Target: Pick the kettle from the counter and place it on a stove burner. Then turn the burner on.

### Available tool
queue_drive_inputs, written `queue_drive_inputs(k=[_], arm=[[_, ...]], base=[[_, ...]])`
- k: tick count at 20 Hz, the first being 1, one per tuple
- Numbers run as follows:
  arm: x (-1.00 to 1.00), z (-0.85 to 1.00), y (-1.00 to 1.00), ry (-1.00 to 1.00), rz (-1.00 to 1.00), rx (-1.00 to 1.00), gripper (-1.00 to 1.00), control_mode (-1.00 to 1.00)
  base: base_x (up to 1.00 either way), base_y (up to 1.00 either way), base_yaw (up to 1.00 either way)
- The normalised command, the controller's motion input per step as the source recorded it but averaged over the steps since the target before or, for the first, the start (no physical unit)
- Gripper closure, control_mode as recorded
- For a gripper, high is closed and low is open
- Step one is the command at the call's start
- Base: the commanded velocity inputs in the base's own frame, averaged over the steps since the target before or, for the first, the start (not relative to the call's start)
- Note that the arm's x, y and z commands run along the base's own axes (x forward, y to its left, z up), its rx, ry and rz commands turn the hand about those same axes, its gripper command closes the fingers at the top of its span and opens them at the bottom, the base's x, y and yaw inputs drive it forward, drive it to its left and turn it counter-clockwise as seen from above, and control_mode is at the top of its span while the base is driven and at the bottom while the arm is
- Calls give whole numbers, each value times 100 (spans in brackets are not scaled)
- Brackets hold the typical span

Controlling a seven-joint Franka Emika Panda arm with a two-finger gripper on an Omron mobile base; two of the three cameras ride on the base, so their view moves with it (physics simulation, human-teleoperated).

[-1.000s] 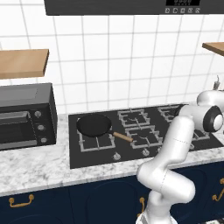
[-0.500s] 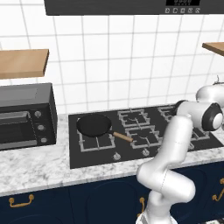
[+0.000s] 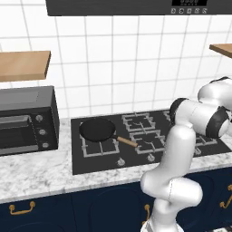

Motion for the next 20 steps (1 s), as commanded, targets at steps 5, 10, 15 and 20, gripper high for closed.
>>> queue_drive_inputs(k=[5,10,15,20], arm=[[51,2,99,0,-23,-29,100,-100],[59,0,88,3,-26,-28,100,-100],[19,-3,13,5,-4,-2,100,-100],[51,-20,0,0,0,-5,100,-100]], base=[[0,0,0],[0,0,0],[0,0,0],[0,0,0]])
